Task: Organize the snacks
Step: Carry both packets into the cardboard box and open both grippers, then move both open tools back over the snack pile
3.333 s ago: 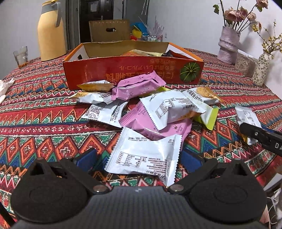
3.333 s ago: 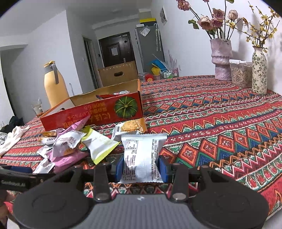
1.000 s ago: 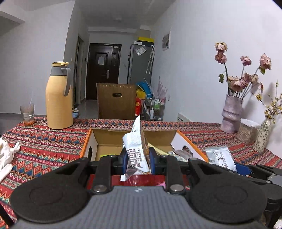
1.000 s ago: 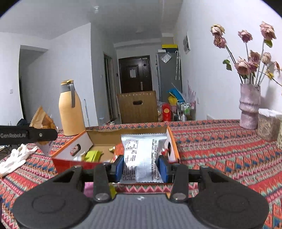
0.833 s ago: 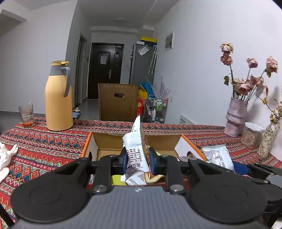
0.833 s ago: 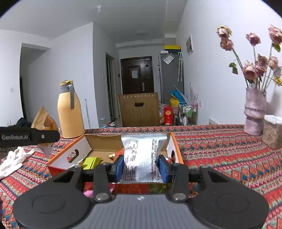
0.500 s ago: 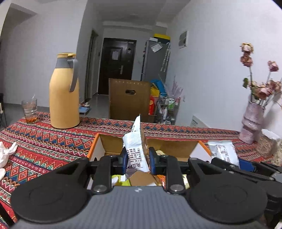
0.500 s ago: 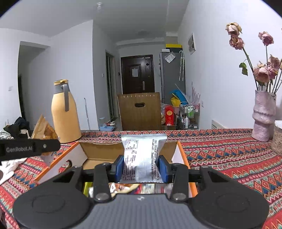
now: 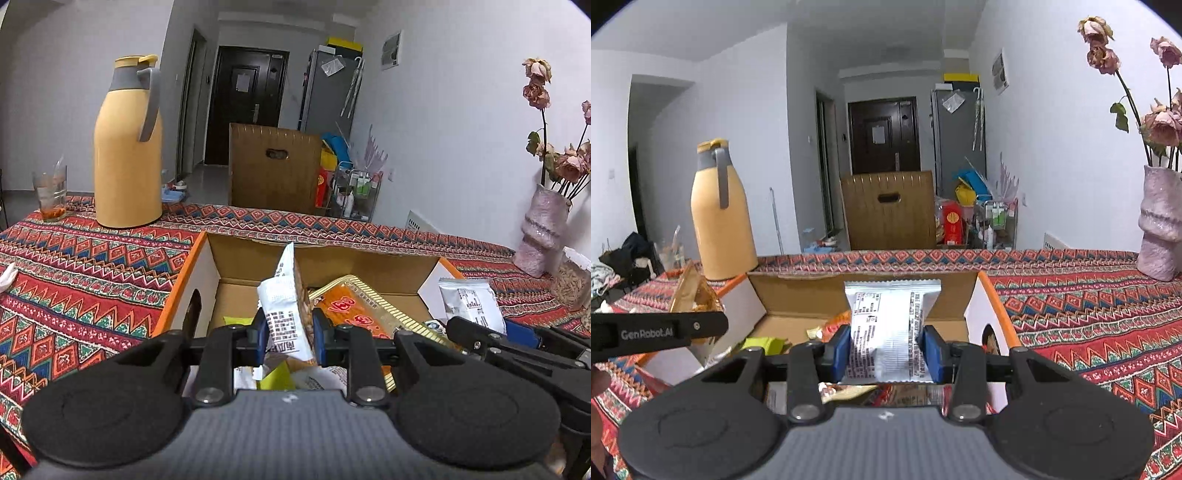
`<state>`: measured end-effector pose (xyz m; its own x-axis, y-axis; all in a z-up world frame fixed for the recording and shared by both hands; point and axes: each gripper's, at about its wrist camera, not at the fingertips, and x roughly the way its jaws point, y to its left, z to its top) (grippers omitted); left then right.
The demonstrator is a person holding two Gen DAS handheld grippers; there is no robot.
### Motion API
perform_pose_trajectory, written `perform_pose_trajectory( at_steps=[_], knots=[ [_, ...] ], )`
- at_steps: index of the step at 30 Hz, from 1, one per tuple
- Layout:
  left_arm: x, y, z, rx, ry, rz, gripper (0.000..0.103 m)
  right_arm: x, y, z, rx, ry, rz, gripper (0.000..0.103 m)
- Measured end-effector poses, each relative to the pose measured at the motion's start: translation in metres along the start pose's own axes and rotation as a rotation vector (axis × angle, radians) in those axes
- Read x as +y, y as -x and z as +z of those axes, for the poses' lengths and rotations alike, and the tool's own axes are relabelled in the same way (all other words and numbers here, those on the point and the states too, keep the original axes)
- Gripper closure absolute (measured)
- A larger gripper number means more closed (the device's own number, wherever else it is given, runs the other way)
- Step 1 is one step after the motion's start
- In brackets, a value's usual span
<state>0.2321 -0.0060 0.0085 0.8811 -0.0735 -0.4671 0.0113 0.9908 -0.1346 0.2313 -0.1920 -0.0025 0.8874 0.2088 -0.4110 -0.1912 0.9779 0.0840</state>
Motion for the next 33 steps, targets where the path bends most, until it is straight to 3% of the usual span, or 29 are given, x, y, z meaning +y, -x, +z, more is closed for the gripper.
perform_pose_trajectory(
  at_steps=[2,4,6,7,8,9,11,13,33],
  knots=[
    [0.000,0.004,-0.001,-0.013,0.004,-0.004,0.079,0.001,0.001,0.000,0.005,0.003,0.003,0.062],
    [-0.001,0.009,-0.001,-0.030,0.004,0.004,0.072,0.002,0.004,-0.001,0.003,0.004,-0.003,0.061],
    [-0.002,0.012,-0.001,-0.038,0.001,0.027,0.033,0.001,0.008,-0.001,0.000,-0.006,-0.011,0.044],
    [-0.003,0.013,-0.001,-0.052,-0.004,0.042,0.030,0.000,0.010,-0.001,-0.009,-0.013,-0.017,0.039],
    [-0.003,0.015,0.000,-0.060,-0.004,0.052,0.025,0.000,0.013,0.000,-0.021,-0.017,-0.020,0.027],
    [-0.003,0.016,0.000,-0.064,0.000,0.052,0.015,-0.001,0.016,0.001,-0.034,-0.023,-0.023,0.013],
    [0.000,0.019,0.000,-0.082,0.019,0.077,0.000,-0.003,0.021,0.001,-0.055,-0.040,-0.026,0.000],
    [0.001,0.021,0.001,-0.089,0.028,0.103,0.000,-0.006,0.022,0.002,-0.058,-0.054,-0.021,0.000],
    [-0.006,0.032,0.000,-0.086,0.025,0.087,0.000,-0.006,0.020,0.002,-0.063,-0.054,-0.052,0.000]
  ],
)
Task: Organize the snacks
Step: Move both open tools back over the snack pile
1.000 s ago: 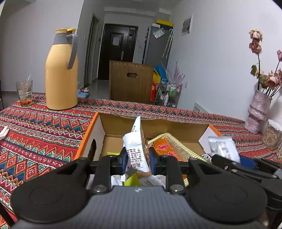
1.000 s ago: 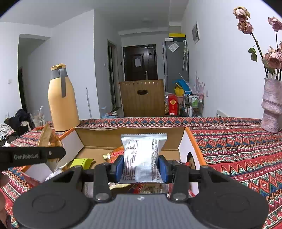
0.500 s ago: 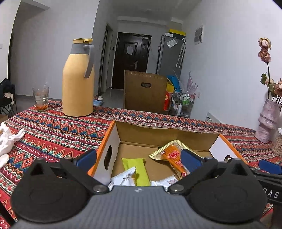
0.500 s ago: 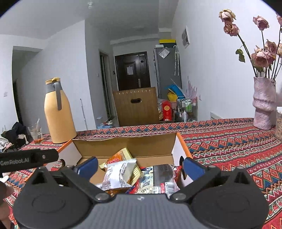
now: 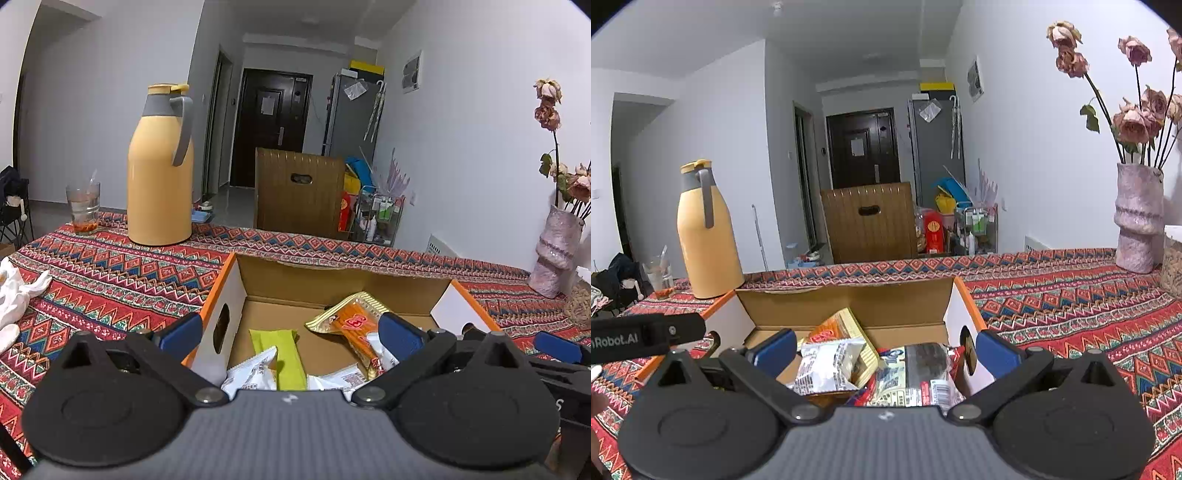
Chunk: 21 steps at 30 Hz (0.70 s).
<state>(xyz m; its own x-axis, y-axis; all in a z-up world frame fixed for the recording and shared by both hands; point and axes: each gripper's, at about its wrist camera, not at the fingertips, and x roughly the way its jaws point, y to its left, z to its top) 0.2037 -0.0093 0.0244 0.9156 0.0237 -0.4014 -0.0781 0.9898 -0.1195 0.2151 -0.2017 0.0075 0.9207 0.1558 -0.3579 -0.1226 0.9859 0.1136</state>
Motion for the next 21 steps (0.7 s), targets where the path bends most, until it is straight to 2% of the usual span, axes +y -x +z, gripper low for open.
perform_pose_trajectory(
  at_steps=[11,21],
  knots=[
    [-0.001,0.031,0.014,-0.028,0.013,0.019,0.000,0.004,0.036,0.016,-0.038,0.030,-0.022,0.000],
    [0.005,0.057,-0.005,0.014,-0.035,0.024,0.000,0.000,0.065,-0.002,0.017,0.025,-0.021,0.000]
  ],
)
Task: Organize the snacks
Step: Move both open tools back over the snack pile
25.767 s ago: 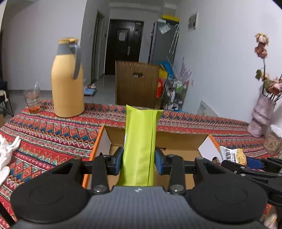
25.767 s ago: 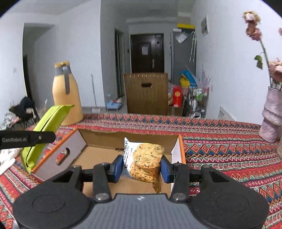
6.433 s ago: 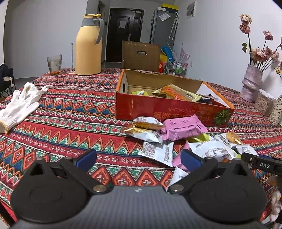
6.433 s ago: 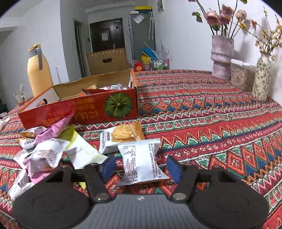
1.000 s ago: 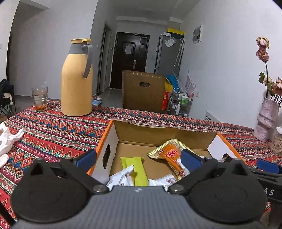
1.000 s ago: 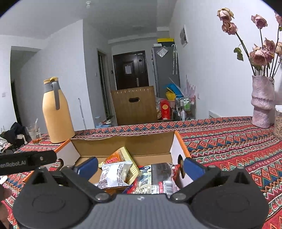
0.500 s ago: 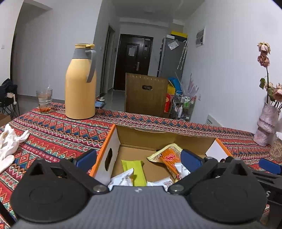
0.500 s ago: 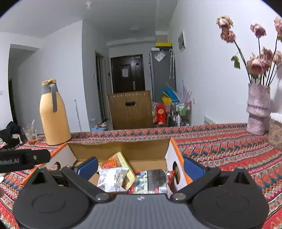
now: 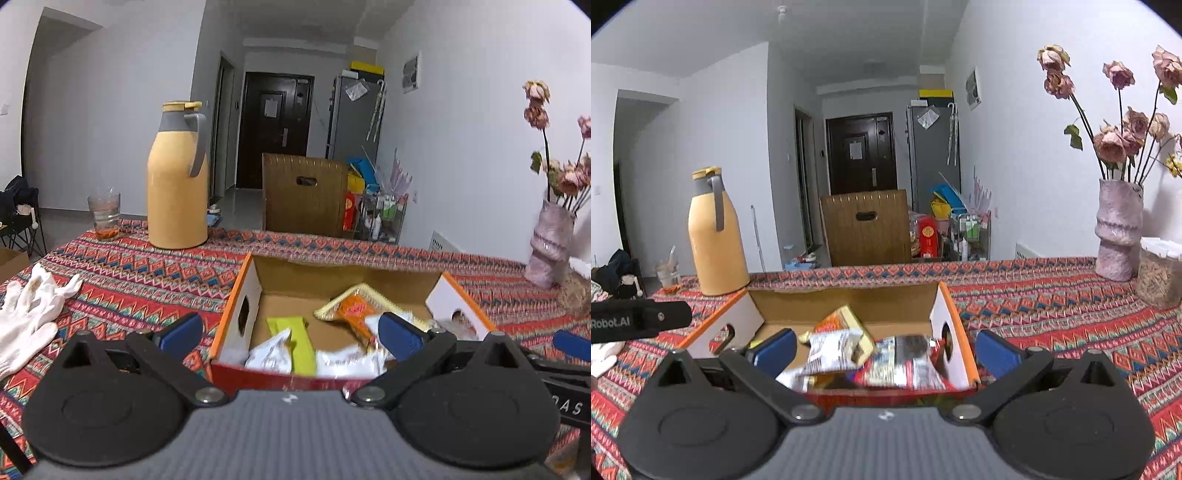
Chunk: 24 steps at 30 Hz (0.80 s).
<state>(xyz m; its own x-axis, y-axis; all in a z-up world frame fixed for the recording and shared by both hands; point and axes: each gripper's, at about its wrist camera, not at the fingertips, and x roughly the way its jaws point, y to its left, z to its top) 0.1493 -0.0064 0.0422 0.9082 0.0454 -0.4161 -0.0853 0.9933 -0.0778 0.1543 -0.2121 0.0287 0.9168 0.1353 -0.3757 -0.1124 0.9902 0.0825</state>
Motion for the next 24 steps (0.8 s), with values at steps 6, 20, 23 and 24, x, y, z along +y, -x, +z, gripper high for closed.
perform_pose_trajectory(
  at_steps=[6,20,23,24],
  knots=[
    [0.012,0.009,-0.020,0.040,-0.019,-0.002,0.000,-0.003,0.015,-0.018,0.048,0.012,-0.011,0.000],
    [0.024,0.002,-0.076,0.107,-0.053,-0.005,0.000,-0.021,0.029,-0.069,0.191,-0.040,-0.059,0.000],
    [0.026,-0.001,-0.081,0.122,-0.042,-0.010,0.000,-0.023,0.031,-0.075,0.204,-0.046,-0.069,0.000],
    [0.026,-0.001,-0.081,0.122,-0.040,-0.008,0.000,-0.024,0.031,-0.076,0.207,-0.046,-0.072,0.000]
  ],
)
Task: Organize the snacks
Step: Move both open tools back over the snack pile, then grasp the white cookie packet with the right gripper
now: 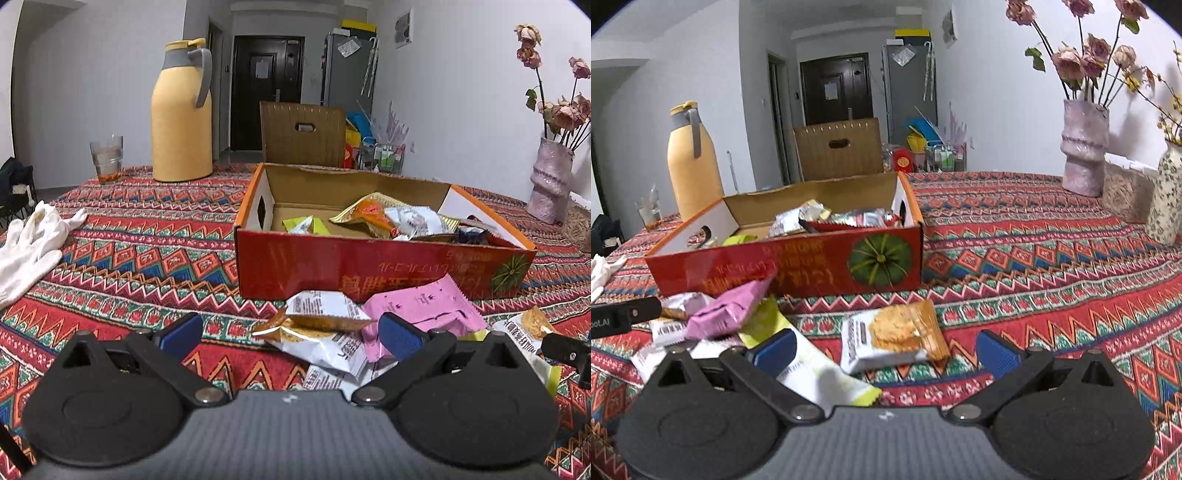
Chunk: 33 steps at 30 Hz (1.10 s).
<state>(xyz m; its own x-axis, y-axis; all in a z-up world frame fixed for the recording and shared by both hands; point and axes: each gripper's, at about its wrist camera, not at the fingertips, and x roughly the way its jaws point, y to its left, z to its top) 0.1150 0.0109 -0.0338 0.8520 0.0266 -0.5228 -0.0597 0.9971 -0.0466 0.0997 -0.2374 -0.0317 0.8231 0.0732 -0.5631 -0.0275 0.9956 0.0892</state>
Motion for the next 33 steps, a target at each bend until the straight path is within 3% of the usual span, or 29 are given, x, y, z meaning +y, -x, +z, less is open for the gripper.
perform_pose_trajectory(
  at_steps=[20,28,33],
  knots=[
    [0.009,-0.006,0.002,0.034,0.051,-0.032,0.000,-0.001,-0.025,0.011,0.072,0.034,-0.066,0.000],
    [0.010,-0.006,0.002,0.043,0.055,-0.032,0.000,-0.002,-0.061,0.021,0.170,0.123,-0.064,0.000],
    [0.011,-0.008,0.002,0.050,0.057,-0.033,0.000,-0.007,-0.071,0.020,0.189,0.104,-0.014,0.002]
  ],
)
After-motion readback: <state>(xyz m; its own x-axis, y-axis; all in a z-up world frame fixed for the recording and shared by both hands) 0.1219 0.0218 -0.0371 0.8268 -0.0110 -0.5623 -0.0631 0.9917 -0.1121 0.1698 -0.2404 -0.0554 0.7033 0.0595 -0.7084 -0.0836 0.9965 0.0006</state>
